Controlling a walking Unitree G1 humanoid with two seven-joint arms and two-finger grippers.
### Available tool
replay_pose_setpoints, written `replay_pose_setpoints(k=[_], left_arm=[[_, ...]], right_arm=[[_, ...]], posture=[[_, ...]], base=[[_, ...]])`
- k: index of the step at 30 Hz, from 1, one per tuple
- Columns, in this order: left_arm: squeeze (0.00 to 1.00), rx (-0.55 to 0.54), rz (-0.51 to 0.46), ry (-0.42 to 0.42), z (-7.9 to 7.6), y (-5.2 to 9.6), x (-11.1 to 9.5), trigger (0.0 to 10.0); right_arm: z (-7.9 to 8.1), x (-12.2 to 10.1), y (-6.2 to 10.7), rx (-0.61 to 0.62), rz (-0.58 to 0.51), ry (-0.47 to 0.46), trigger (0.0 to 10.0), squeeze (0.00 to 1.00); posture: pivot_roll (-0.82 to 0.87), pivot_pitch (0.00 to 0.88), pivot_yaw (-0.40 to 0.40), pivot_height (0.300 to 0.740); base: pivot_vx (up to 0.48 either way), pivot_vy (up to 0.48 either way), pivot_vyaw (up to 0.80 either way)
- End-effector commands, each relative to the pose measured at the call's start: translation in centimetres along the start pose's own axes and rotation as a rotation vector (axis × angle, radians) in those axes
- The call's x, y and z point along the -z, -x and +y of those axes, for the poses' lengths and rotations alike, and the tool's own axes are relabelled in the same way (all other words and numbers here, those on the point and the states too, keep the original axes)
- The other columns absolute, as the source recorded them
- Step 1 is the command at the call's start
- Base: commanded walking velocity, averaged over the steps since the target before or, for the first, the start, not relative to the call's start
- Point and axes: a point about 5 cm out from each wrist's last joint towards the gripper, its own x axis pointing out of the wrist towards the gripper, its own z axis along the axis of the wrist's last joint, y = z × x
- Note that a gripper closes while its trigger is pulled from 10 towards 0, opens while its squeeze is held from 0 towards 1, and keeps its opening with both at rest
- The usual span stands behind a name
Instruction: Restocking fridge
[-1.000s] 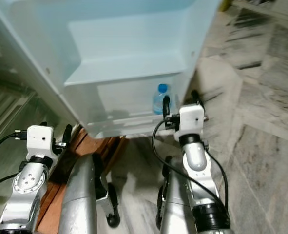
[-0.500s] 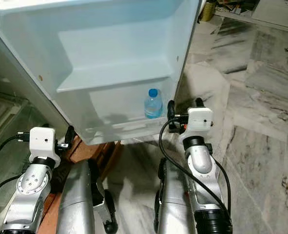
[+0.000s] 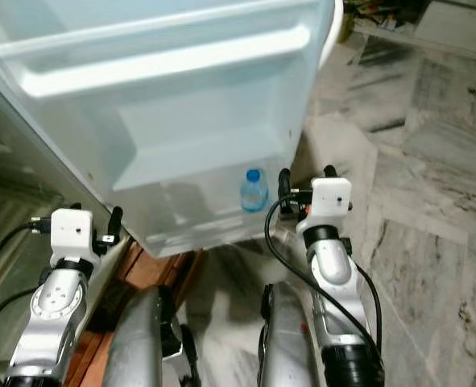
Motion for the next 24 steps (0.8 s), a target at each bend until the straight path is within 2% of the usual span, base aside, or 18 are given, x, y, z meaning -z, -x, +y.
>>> replay_pose_setpoints(k=[1,4,9,24], left_arm=[[0.00,-0.006,0.046,0.009,0.0,0.4,1.2,10.0],[0.00,0.003,0.060,0.025,-0.2,0.4,1.6,10.0],[0.00,-0.007,0.030,0.010,0.0,-0.4,0.9,10.0],[0.00,-0.009,0.032,0.005,-0.6,-0.6,1.0,10.0]], right_arm=[[-0.1,1.1,0.2,0.027,0.040,-0.014,10.0,0.00],[-0.2,2.2,0.5,0.058,0.083,-0.035,10.0,0.00],[0.7,1.8,0.4,0.026,0.062,-0.029,10.0,0.00],[0.3,2.2,-0.4,0.058,0.081,-0.027,10.0,0.00]], posture=[[0.04,0.115,0.036,0.696],[0.05,0.115,0.034,0.711],[0.05,0.106,0.031,0.740],[0.06,0.104,0.023,0.740]], base=[[0.000,0.000,0.00],[0.000,0.000,0.00],[0.000,0.000,0.00],[0.000,-0.033,0.00]])
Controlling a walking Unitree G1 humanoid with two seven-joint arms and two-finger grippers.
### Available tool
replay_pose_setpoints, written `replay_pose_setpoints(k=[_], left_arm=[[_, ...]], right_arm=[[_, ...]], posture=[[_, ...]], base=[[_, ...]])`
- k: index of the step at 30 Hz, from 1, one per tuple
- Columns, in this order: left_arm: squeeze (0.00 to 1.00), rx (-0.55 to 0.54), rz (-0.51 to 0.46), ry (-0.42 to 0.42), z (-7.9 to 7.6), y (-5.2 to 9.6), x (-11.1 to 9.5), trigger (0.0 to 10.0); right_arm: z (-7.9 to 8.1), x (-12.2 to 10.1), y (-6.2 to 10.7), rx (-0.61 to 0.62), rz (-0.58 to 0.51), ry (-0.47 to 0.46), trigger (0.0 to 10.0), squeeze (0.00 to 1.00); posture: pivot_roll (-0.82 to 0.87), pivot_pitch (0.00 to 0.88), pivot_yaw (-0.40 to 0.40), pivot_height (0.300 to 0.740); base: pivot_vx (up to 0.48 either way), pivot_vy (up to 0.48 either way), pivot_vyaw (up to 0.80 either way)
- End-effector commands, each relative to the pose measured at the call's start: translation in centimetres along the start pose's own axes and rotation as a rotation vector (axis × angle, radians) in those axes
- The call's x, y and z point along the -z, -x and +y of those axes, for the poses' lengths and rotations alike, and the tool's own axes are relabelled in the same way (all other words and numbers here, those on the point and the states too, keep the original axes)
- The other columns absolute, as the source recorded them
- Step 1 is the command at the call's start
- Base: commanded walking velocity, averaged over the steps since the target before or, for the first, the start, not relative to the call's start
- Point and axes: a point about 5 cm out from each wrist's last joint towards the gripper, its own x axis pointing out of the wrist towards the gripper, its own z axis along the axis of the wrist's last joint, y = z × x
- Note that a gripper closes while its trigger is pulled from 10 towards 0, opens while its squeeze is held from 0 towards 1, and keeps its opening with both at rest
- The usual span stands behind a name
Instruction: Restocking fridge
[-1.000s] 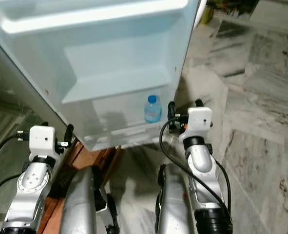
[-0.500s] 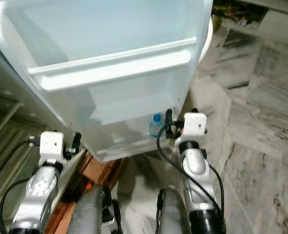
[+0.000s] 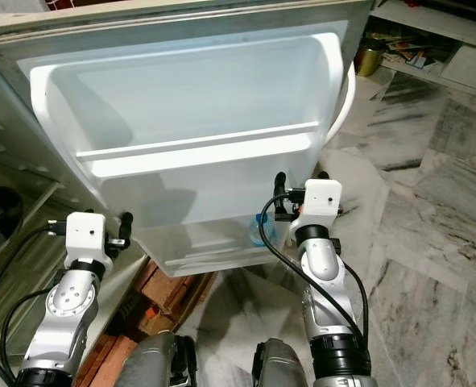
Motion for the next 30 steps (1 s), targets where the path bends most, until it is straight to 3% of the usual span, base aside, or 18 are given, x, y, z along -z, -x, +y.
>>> replay_pose_setpoints(k=[1,24,30], left_arm=[[0.00,-0.020,-0.004,-0.011,0.5,0.0,-0.1,10.0],[0.00,-0.021,0.003,-0.021,0.3,-0.4,-0.1,10.0],[0.00,-0.040,0.010,-0.037,0.5,-0.5,0.0,10.0]], right_arm=[[-0.1,0.6,0.3,0.001,0.025,-0.001,10.0,0.00],[0.7,1.6,0.3,-0.059,0.081,0.025,10.0,0.00],[1.2,1.2,0.0,-0.074,0.050,0.036,10.0,0.00]], posture=[[0.06,0.103,0.023,0.740],[0.05,0.114,0.027,0.740],[0.05,0.113,0.031,0.740]], base=[[0.000,-0.296,0.00],[0.000,-0.465,0.00],[0.000,-0.475,0.00]])
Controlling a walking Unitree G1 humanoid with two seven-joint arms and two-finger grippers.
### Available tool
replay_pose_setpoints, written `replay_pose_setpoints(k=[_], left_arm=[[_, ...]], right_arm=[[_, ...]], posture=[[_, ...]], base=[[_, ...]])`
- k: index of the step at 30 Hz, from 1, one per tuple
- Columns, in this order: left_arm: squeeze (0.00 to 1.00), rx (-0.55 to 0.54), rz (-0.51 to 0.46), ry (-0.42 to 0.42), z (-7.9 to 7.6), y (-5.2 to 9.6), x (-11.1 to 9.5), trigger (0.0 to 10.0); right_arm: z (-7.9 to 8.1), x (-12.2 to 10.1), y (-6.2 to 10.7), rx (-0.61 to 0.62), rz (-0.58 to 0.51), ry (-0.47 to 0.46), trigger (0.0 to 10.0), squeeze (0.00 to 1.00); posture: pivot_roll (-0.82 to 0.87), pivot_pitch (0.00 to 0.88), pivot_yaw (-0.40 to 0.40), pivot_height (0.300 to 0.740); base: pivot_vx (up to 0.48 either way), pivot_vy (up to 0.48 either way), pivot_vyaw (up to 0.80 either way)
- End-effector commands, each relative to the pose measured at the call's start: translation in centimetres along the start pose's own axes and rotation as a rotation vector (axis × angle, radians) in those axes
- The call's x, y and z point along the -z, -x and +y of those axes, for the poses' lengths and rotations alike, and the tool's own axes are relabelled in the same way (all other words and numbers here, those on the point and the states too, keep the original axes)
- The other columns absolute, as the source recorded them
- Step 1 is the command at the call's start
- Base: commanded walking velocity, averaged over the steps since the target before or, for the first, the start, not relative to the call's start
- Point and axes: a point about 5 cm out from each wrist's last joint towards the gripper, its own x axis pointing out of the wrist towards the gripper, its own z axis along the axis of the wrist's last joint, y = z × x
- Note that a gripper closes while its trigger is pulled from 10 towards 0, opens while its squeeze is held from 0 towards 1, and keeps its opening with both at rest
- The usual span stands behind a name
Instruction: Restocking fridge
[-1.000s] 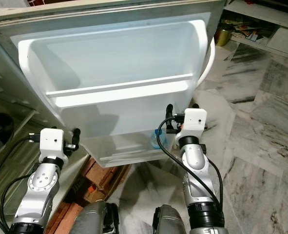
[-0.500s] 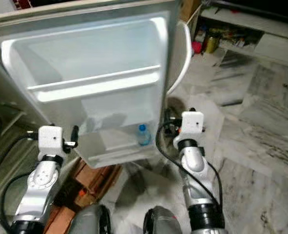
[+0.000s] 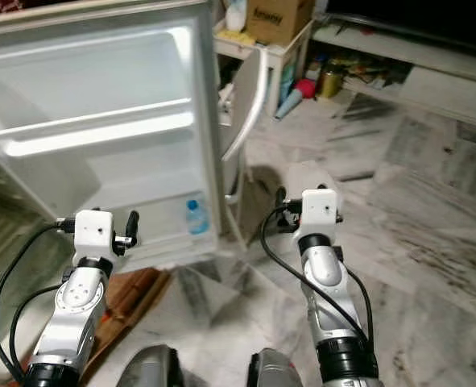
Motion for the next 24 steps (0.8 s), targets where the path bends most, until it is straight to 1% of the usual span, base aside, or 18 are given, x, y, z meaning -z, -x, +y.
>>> replay_pose_setpoints(k=[1,3,4,5,9,10,14,19,24], left_arm=[[0.00,-0.049,0.024,-0.022,1.2,0.2,0.5,10.0],[0.00,-0.067,0.028,-0.031,1.4,0.1,0.5,10.0],[0.00,-0.070,0.028,-0.032,1.5,0.1,0.5,10.0],[0.00,-0.072,0.027,-0.033,1.5,0.1,0.5,10.0],[0.00,-0.076,0.027,-0.039,1.5,0.1,0.5,10.0],[0.00,-0.077,0.026,-0.040,1.5,0.1,0.5,10.0],[0.00,-0.084,0.021,-0.032,1.6,0.1,0.5,10.0],[0.00,-0.100,0.016,-0.031,1.7,0.1,0.4,10.0],[0.00,-0.107,0.014,-0.032,1.7,0.1,0.3,10.0]], right_arm=[[1.1,-0.5,-0.3,-0.036,-0.025,-0.023,10.0,0.00],[1.2,-0.7,-0.4,-0.057,-0.040,-0.015,10.0,0.00],[1.2,-0.6,-0.4,-0.051,-0.025,-0.020,10.0,0.00],[1.3,-0.5,-0.4,-0.062,-0.012,-0.085,10.0,0.00],[1.4,-0.6,-0.3,-0.074,-0.032,-0.118,10.0,0.00],[1.5,-0.6,-0.2,-0.075,-0.031,-0.131,10.0,0.00],[1.6,-0.5,-0.2,-0.101,-0.031,-0.125,10.0,0.00],[2.2,-0.9,-0.1,-0.162,-0.055,-0.127,10.0,0.00],[2.2,-1.1,-0.3,-0.175,-0.064,-0.140,10.0,0.00]], posture=[[0.05,0.114,0.032,0.740],[0.05,0.114,0.033,0.740],[0.05,0.115,0.034,0.740],[0.05,0.115,0.034,0.740],[0.06,0.117,0.034,0.740],[0.06,0.117,0.034,0.740],[0.06,0.118,0.034,0.740],[0.06,0.118,0.031,0.740],[0.06,0.119,0.029,0.740]], base=[[0.000,-0.458,0.00],[0.000,-0.448,0.00],[0.000,-0.435,0.00],[0.000,-0.435,0.00],[0.000,-0.370,0.00],[0.000,0.000,0.00],[0.000,0.000,0.00],[0.000,0.000,0.73],[0.000,0.000,0.79]])
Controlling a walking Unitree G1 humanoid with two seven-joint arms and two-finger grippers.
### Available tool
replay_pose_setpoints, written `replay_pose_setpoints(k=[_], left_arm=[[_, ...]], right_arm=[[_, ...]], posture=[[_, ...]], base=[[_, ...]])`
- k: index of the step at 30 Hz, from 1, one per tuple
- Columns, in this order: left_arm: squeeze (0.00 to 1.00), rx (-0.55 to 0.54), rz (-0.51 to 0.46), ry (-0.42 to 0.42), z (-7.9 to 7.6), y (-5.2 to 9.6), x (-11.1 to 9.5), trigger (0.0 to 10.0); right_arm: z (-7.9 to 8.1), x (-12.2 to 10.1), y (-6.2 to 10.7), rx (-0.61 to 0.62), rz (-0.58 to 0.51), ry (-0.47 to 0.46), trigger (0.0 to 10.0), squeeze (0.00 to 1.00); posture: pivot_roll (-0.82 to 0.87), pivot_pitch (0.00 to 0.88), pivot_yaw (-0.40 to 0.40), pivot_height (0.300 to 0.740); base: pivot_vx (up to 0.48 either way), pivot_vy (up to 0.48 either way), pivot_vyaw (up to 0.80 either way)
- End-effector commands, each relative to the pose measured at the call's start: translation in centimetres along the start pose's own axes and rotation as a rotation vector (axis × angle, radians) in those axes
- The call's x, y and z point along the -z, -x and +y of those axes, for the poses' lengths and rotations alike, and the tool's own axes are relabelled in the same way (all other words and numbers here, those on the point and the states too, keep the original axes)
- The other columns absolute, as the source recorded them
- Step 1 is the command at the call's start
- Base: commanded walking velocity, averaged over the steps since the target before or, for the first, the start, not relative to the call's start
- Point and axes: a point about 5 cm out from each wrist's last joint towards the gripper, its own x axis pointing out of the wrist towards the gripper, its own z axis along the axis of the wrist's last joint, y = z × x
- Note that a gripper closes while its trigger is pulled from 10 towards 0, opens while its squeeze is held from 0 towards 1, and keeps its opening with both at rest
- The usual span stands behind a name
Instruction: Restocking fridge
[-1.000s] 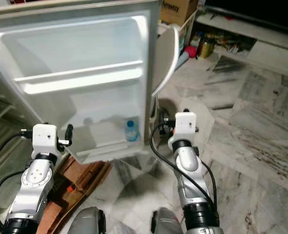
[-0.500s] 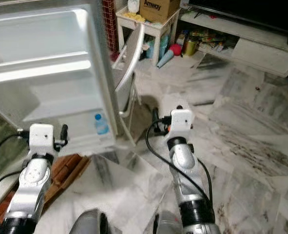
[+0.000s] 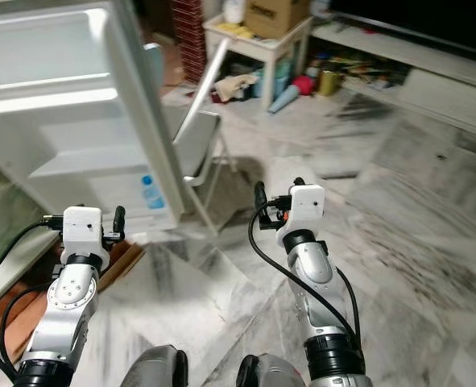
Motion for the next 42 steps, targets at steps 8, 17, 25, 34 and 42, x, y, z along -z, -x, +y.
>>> replay_pose_setpoints(k=[8,17,25,34,42], left_arm=[[0.00,-0.021,-0.003,-0.018,0.6,0.0,0.0,10.0],[0.00,-0.020,-0.004,-0.005,0.4,0.0,0.1,10.0],[0.00,0.058,-0.023,0.085,0.3,1.0,0.1,10.0],[0.00,0.140,0.030,0.158,1.2,4.2,1.1,10.0],[0.00,0.223,0.054,0.078,1.8,5.0,1.7,10.0]], right_arm=[[0.5,-0.9,-0.6,-0.045,-0.042,0.005,10.0,0.00],[0.6,-1.0,-0.5,-0.059,-0.056,0.007,10.0,0.00],[-0.7,-0.7,0.5,-0.007,-0.063,0.023,10.0,0.00],[-3.9,0.8,4.9,0.128,-0.005,0.077,10.0,0.00],[-3.8,1.2,5.6,0.109,0.010,0.096,10.0,0.00]], posture=[[0.06,0.115,0.025,0.740],[0.06,0.112,0.021,0.740],[0.05,0.081,0.021,0.740],[0.06,0.042,0.006,0.740],[0.06,0.035,0.002,0.740]], base=[[0.000,0.000,0.79],[0.000,-0.137,0.78],[0.000,-0.410,0.45],[0.000,-0.090,0.00],[0.000,0.000,0.00]])
